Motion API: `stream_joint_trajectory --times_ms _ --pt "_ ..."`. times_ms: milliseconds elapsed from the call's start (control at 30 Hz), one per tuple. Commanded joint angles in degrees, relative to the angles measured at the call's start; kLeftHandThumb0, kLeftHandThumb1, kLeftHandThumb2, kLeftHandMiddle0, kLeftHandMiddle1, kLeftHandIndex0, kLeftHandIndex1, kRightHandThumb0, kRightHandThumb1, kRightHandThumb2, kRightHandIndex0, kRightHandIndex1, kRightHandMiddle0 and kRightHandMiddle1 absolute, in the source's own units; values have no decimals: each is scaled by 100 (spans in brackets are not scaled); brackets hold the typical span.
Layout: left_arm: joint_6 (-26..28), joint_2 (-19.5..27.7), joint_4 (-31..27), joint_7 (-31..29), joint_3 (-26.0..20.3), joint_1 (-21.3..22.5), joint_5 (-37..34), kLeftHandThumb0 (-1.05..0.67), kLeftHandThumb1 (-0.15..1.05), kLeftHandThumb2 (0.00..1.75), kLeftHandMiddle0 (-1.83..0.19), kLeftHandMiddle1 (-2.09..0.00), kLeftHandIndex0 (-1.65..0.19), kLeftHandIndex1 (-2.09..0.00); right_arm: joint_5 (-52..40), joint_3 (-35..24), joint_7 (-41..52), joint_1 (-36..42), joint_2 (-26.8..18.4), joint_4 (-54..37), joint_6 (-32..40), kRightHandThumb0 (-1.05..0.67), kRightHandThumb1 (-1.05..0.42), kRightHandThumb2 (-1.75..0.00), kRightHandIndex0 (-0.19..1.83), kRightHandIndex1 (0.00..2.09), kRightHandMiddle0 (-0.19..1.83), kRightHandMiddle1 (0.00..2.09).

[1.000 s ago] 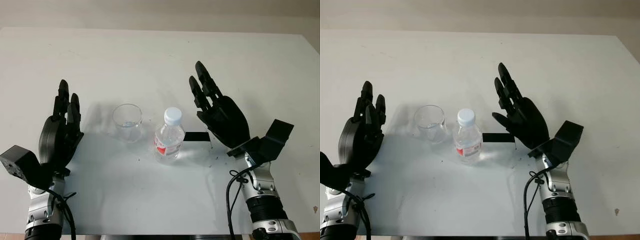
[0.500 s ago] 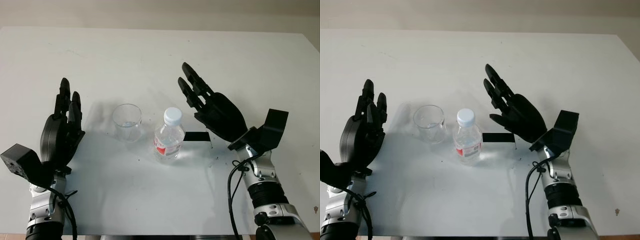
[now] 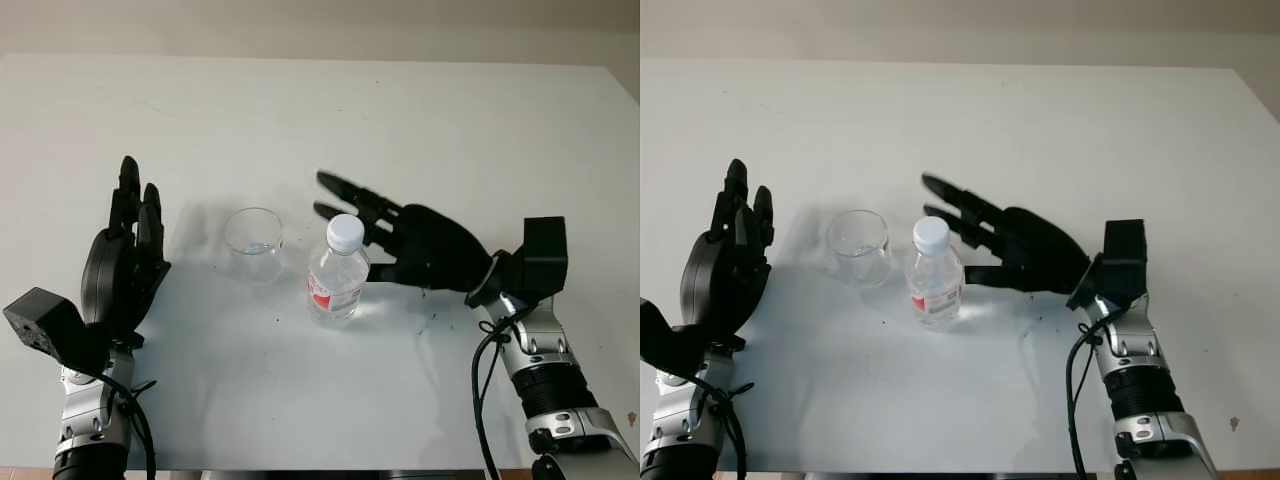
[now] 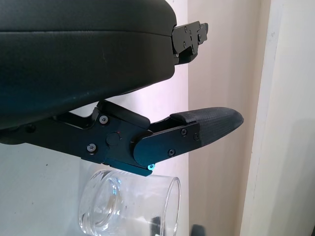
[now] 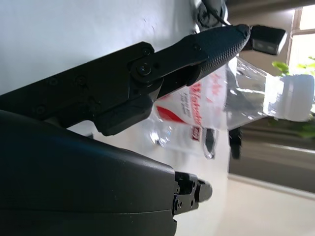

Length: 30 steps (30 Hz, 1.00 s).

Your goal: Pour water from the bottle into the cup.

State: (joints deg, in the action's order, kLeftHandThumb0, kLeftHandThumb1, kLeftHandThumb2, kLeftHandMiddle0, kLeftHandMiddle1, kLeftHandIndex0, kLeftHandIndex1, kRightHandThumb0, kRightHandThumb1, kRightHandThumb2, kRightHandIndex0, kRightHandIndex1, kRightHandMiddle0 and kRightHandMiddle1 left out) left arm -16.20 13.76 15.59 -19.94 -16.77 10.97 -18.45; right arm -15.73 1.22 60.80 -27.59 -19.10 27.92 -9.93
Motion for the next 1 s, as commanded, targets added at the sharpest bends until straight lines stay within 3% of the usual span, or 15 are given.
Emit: stream_joint_trajectory --times_ms 0,200,267,300,433,633,967 --pt "-58 -16 -50 23 -19 -58 7 -74 105 66 19 0 19 0 -76 23 208 -42 -74 103 134 -100 -96 -5 13 17 13 19" --pt "-70 -25 -41 50 -3 -23 29 -73 105 67 19 0 19 0 -53 111 481 -89 -62 229 366 -100 -95 -5 17 22 13 30" --pt "-50 -20 -61 73 6 -6 38 -73 105 66 19 0 19 0 -46 152 606 -133 -72 295 423 -100 -95 -5 11 43 -8 77" --pt "-50 -15 -68 82 10 3 45 -73 105 66 19 0 19 0 -54 159 665 -163 -77 343 478 -100 -96 -5 6 56 -14 91" --pt "-85 -2 -42 88 9 66 42 -73 105 66 19 0 19 0 -17 117 762 -324 -95 763 499 -102 -96 -5 -3 96 -18 117" --pt "-113 19 -112 132 7 51 86 -72 105 67 19 0 19 0 -23 24 946 -524 -54 1298 371 -101 -96 -5 -3 123 -18 131" --pt "-84 32 -249 145 1 17 65 -71 105 68 19 0 19 0 -7 123 1330 -731 210 1483 494 -96 -92 -5 -6 123 -19 132"
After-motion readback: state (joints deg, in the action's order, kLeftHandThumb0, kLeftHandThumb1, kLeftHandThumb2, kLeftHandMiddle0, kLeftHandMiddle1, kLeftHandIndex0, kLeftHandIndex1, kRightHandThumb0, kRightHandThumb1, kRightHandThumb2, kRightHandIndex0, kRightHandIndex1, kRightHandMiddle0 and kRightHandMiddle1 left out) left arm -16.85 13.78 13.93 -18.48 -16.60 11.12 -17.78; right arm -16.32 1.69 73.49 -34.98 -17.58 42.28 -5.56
